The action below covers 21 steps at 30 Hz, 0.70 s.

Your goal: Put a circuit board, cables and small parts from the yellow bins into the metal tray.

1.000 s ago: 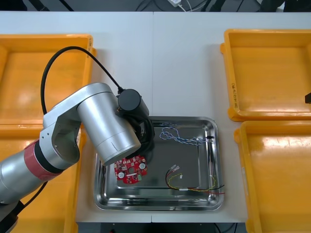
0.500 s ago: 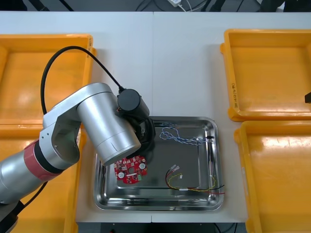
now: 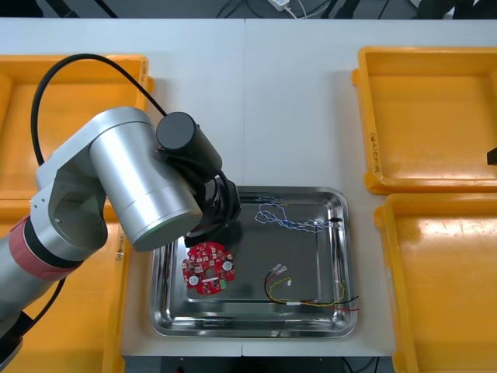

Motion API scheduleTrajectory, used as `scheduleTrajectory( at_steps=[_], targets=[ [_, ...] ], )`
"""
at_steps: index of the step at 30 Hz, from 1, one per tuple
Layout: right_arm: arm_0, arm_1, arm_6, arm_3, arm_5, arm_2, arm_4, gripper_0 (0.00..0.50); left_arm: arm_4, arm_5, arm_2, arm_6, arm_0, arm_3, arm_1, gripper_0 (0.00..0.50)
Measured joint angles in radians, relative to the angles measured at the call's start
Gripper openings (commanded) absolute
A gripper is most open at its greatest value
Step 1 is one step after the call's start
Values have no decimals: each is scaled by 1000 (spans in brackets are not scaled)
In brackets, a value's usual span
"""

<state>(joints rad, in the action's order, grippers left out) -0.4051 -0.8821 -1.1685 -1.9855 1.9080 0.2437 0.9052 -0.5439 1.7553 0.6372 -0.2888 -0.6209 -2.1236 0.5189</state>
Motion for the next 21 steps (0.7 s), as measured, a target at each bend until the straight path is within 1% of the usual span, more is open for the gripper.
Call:
scheduleTrajectory(
  at_steps=[3,8,12,16,21],
  targets=[
    [0,0,0,-1,0,0,0,500,-22,33,-25,-2,0,-17,18,500],
    [0,0,0,-1,0,0,0,500,-101,87,-99,-19,0,-46,53,500],
    [0,0,0,-1,0,0,0,500,-146,111,-159,-51,0,-62,77,500],
    [0,0,0,-1,0,0,0,500,-214,145,-228,-109,0,-68,106,500],
    [1,0,0,-1,0,0,0,500,-294,156,-320,-207,0,-69,145,500]
  ],
)
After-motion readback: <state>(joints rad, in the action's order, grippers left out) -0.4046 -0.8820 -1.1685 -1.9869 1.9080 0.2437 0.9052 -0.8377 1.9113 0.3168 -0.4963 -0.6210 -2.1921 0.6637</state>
